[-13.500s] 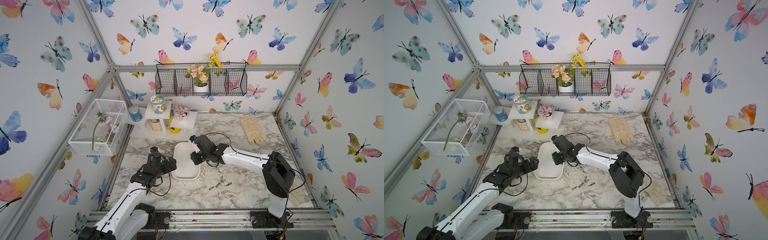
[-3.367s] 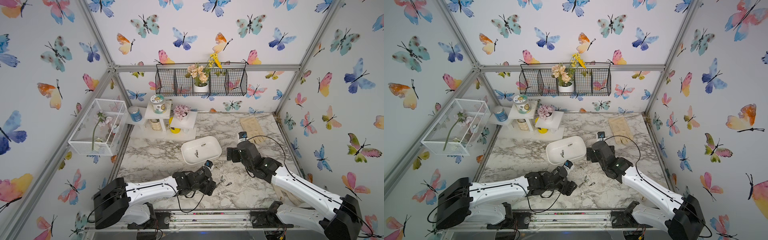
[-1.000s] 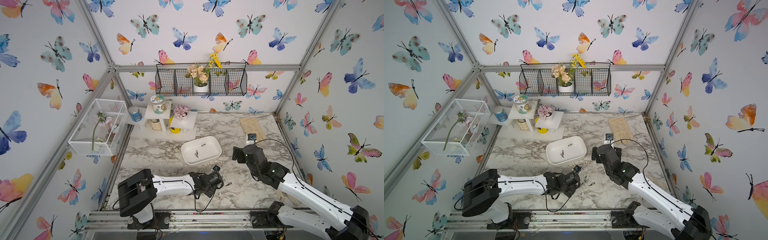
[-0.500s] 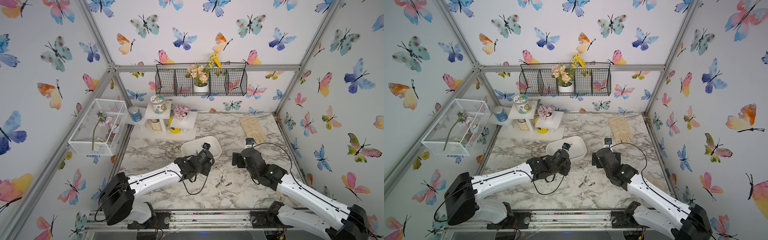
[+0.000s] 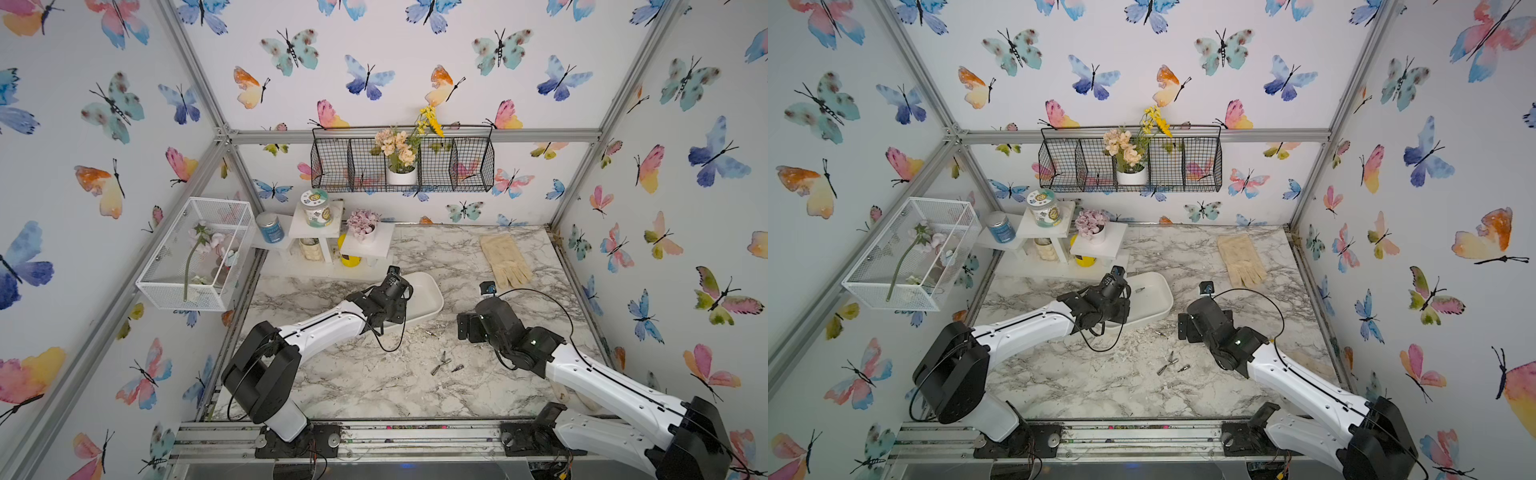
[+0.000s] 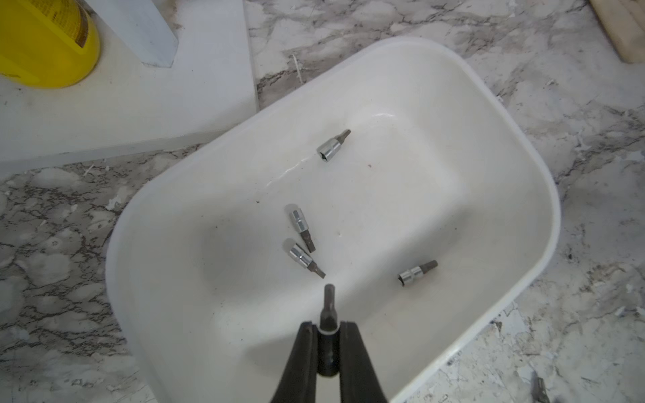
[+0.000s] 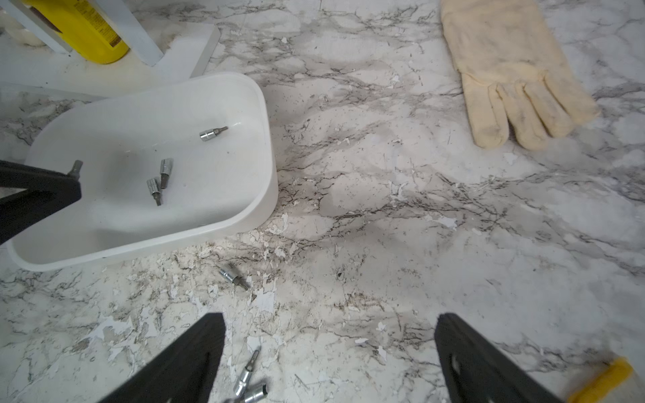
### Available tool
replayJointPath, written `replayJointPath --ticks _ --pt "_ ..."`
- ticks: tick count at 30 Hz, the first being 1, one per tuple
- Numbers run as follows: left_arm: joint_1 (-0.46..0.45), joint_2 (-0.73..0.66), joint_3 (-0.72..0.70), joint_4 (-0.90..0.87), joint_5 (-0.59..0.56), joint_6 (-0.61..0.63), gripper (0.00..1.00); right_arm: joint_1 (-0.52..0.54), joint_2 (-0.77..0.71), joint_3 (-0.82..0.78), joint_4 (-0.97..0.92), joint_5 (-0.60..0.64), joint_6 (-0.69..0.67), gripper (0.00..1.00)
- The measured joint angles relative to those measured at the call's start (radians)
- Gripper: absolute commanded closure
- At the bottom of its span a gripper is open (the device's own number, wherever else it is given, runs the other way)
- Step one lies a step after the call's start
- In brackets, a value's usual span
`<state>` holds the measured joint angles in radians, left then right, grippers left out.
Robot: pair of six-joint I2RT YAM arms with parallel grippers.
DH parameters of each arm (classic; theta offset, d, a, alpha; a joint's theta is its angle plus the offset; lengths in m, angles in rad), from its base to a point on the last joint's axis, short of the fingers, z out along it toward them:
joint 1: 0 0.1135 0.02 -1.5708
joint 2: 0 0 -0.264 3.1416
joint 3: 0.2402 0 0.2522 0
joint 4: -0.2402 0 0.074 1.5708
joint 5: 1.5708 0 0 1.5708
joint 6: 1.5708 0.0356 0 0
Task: Put the bit on the desktop into the storage box
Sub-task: Place the screwdriver bit in the storage box, then pick up the screwdriver bit from the center of the board.
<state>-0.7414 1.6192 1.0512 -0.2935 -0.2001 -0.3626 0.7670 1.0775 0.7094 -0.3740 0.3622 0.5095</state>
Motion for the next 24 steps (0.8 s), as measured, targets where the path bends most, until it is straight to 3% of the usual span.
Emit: replayJointPath --ticks 5,11,17,21,24 --pt "0.01 0.038 0.001 0.014 0.002 0.0 0.81 0.0 0.046 0.0 0.002 -0.086 -0.03 0.02" --pt "0.016 0.04 0.007 0.028 0.003 -0.005 0.44 0.0 0.138 0.0 0.002 -0.195 -0.077 0.08" --pt "0.021 0.019 0.006 0.021 0.001 -0.019 0.24 0.0 0.216 0.005 0.023 -0.285 -0.142 0.15" --pt "0.023 -0.055 -0.009 0.014 0.0 -0.033 0.02 0.0 0.243 0.005 0.057 -0.318 -0.182 0.17" --pt "0.023 -0.157 -0.038 0.013 0.0 -0.053 0.01 0.0 0.259 0.006 0.091 -0.334 -0.208 0.21"
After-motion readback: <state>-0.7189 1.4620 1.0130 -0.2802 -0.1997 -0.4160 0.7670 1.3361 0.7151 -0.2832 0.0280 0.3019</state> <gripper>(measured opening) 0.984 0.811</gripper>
